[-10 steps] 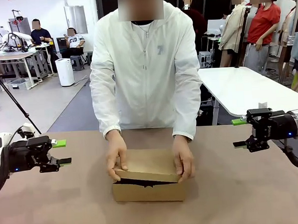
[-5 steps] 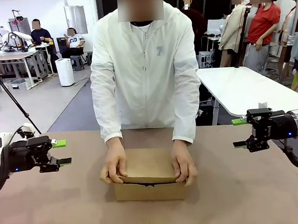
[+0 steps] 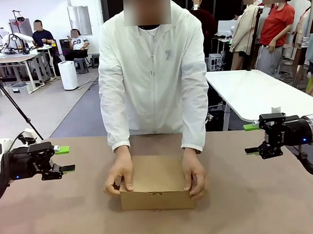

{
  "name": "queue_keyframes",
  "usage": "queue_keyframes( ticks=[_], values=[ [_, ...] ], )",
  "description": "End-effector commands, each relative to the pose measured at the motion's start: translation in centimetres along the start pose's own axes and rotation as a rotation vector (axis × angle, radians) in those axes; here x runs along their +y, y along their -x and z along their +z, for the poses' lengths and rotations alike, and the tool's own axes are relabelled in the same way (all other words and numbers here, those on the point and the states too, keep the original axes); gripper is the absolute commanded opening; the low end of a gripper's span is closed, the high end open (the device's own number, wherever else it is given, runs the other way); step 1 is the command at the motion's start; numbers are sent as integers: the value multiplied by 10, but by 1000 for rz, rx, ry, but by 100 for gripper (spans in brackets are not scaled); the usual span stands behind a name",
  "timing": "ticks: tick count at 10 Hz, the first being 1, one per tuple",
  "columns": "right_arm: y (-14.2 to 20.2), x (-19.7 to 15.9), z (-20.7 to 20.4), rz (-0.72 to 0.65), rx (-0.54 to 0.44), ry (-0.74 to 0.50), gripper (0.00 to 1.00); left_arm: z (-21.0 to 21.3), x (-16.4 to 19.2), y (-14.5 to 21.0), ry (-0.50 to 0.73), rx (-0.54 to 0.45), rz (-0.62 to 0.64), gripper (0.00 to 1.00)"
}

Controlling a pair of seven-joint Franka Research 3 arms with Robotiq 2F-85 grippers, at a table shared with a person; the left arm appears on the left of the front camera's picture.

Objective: Pack the items into the box.
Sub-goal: Close the Mailer Box.

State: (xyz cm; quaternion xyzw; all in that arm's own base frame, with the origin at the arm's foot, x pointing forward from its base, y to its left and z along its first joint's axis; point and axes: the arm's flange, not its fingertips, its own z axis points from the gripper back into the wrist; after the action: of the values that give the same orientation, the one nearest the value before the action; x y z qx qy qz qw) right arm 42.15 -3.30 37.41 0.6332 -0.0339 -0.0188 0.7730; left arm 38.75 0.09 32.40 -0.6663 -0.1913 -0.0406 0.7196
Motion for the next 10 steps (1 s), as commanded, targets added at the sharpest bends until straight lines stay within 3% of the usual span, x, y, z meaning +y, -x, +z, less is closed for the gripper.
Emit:
queue_keyframes(
  ticks=[1, 10],
  values=[
    [-1, 1, -1, 21, -9, 4, 100, 2, 0, -1, 9, -11, -16, 100],
    [-1, 1, -1, 21, -9, 4, 100, 2, 0, -1, 9, -11, -16, 100]
  ],
)
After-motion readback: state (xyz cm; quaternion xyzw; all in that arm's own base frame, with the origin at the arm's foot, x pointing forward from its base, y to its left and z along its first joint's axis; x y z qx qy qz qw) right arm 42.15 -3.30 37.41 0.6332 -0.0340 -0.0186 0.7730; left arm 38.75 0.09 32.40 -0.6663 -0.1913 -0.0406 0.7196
